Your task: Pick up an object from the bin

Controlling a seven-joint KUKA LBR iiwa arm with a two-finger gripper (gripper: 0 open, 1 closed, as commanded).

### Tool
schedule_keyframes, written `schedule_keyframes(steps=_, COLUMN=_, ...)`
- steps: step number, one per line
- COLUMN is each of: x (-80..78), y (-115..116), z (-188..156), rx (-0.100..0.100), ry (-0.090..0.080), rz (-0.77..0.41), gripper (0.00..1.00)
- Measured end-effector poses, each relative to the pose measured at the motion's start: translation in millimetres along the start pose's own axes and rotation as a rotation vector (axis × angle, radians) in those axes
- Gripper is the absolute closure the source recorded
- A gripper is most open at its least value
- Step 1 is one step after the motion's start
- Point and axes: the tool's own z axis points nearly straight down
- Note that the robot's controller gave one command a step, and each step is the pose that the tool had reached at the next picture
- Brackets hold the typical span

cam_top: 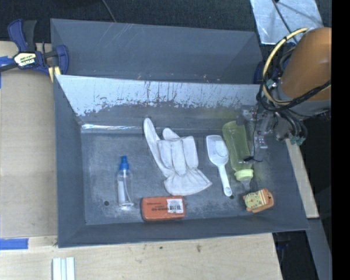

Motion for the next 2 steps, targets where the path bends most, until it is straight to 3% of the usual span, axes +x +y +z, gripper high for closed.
schedule_keyframes(steps=1, x=-1.8, y=1, z=-5, rx=0.001, ry=-0.008, rz=-0.003, gripper=0.00)
schedule_keyframes(steps=2, x=-7.0, y=27, z=42, rx=0.004, ry=-0.013, rz=-0.305, gripper=0.00)
